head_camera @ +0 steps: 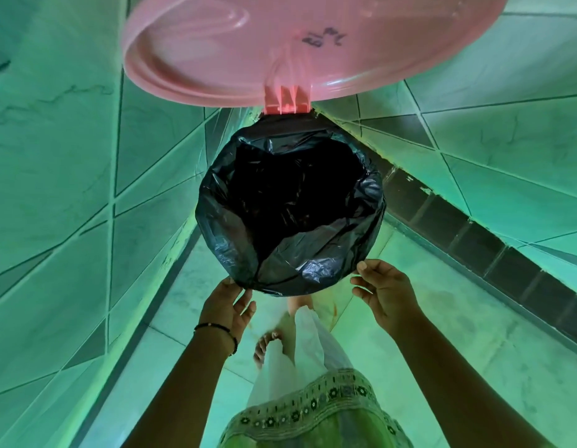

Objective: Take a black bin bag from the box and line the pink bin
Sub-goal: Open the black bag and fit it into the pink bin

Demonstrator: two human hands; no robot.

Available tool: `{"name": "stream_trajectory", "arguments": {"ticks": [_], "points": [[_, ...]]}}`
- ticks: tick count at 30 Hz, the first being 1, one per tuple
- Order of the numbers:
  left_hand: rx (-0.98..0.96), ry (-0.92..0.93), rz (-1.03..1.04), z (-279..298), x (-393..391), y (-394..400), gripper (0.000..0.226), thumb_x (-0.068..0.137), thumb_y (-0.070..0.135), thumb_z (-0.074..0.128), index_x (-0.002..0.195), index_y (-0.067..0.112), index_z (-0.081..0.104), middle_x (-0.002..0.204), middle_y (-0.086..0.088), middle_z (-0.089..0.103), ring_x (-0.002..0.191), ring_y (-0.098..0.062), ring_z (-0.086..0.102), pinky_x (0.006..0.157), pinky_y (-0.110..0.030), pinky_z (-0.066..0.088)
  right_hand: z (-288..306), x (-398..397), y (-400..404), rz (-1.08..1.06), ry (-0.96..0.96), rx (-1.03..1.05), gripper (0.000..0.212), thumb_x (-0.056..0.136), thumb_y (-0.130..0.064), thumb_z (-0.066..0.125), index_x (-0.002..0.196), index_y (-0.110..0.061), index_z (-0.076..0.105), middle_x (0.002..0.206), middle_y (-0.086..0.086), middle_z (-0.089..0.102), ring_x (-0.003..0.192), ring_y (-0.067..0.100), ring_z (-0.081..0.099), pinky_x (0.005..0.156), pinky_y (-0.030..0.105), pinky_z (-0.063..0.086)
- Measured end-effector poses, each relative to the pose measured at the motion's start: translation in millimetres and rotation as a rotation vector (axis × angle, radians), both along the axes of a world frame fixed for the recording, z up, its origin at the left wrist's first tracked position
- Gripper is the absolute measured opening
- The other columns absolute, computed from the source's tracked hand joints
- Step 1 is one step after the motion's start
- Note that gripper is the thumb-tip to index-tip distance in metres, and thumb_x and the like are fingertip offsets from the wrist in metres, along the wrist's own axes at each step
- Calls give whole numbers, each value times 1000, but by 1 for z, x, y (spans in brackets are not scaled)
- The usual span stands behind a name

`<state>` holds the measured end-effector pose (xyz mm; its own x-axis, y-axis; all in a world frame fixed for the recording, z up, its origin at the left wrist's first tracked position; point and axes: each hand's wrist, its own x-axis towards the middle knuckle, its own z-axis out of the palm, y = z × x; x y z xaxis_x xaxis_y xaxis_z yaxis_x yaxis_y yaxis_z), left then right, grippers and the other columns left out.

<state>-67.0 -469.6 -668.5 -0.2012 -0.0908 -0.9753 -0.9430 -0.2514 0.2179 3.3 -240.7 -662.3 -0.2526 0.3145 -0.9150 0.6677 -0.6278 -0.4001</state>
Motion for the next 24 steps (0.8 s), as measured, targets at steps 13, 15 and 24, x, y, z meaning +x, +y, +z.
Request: {"name": "stream_trajectory", "arguments": {"ticks": [13,15,24], "points": [[-102,-107,25,-14,-22,14,23,97,9,36,83,5,55,76,-8,51,66,-21,49,62,-30,43,-21,-7,5,-32,-208,28,16,90,0,50,78,-7,57,66,9,66,57,20,65,52,28,53],[-46,-111,157,-11,-24,12,24,99,17,34,106,5,53,105,-12,58,96,-29,56,83,-37,44,-19,-18,7,-231,-168,-21,15,92,0,46,83,-4,57,82,14,66,72,24,65,62,32,54],[295,-13,158,-5,-45,3,84,81,75,10,134,20,45,137,-10,50,127,-34,45,112,-50,29,6,-41,14,-514,113,-106,24,98,-17,38,111,-3,53,101,16,66,93,27,65,79,39,58]]}}
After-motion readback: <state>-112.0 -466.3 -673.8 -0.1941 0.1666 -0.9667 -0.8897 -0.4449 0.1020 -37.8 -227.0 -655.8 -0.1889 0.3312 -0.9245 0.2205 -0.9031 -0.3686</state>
